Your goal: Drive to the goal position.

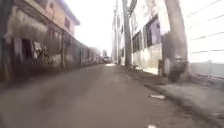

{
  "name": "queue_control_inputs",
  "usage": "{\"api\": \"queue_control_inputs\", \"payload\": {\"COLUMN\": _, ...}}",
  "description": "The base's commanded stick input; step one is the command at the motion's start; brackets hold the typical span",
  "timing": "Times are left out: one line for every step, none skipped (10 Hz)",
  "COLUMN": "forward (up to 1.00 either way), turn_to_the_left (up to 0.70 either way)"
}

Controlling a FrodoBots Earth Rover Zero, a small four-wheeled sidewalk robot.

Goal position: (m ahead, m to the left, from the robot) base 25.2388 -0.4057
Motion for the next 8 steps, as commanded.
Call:
{"api": "queue_control_inputs", "payload": {"forward": 1.0, "turn_to_the_left": 0.0}}
{"api": "queue_control_inputs", "payload": {"forward": 1.0, "turn_to_the_left": 0.0}}
{"api": "queue_control_inputs", "payload": {"forward": 1.0, "turn_to_the_left": 0.0}}
{"api": "queue_control_inputs", "payload": {"forward": 1.0, "turn_to_the_left": 0.0}}
{"api": "queue_control_inputs", "payload": {"forward": 1.0, "turn_to_the_left": 0.0}}
{"api": "queue_control_inputs", "payload": {"forward": 1.0, "turn_to_the_left": 0.0}}
{"api": "queue_control_inputs", "payload": {"forward": 1.0, "turn_to_the_left": 0.0}}
{"api": "queue_control_inputs", "payload": {"forward": 1.0, "turn_to_the_left": 0.0}}
